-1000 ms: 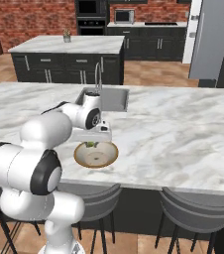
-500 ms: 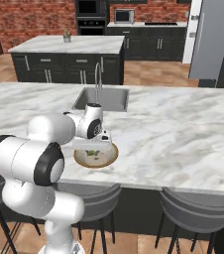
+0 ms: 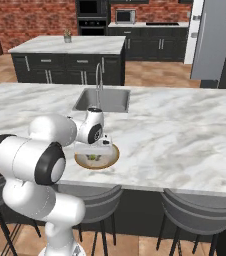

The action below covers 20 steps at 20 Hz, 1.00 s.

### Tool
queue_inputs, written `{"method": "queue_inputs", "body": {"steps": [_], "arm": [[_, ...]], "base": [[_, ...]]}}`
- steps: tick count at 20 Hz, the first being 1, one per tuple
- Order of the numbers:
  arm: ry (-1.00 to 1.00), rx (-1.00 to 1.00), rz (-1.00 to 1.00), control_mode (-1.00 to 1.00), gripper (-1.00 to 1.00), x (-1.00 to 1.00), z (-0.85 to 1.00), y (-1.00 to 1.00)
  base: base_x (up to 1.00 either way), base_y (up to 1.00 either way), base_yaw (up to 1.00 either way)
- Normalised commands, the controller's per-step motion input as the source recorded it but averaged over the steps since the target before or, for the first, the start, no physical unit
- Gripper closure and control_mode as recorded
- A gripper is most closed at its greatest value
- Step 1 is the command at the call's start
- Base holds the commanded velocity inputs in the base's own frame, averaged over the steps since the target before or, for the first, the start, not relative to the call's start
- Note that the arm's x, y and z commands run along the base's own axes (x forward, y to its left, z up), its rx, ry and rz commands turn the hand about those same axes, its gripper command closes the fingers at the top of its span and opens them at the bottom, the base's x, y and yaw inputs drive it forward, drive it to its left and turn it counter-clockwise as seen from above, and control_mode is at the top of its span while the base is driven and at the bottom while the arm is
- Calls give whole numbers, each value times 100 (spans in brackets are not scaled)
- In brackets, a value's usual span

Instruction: There is a bowl on the dining counter. Grab a lemon wedge from the fridge and place it in the bowl. Then get the liquor bottle and glass cup from the cabinet and place them next to the bowl.

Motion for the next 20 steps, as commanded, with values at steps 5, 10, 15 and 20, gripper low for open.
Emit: {"method": "queue_inputs", "body": {"steps": [5,10,15,20], "arm": [[-10,0,0,-100,-100,-3,15,-6],[-25,0,0,-100,-100,-40,70,0],[-32,0,0,-100,-100,-53,100,0],[-10,0,0,-100,-100,-59,100,0]], "base": [[0,0,0],[0,0,0],[0,0,0],[0,0,0]]}}
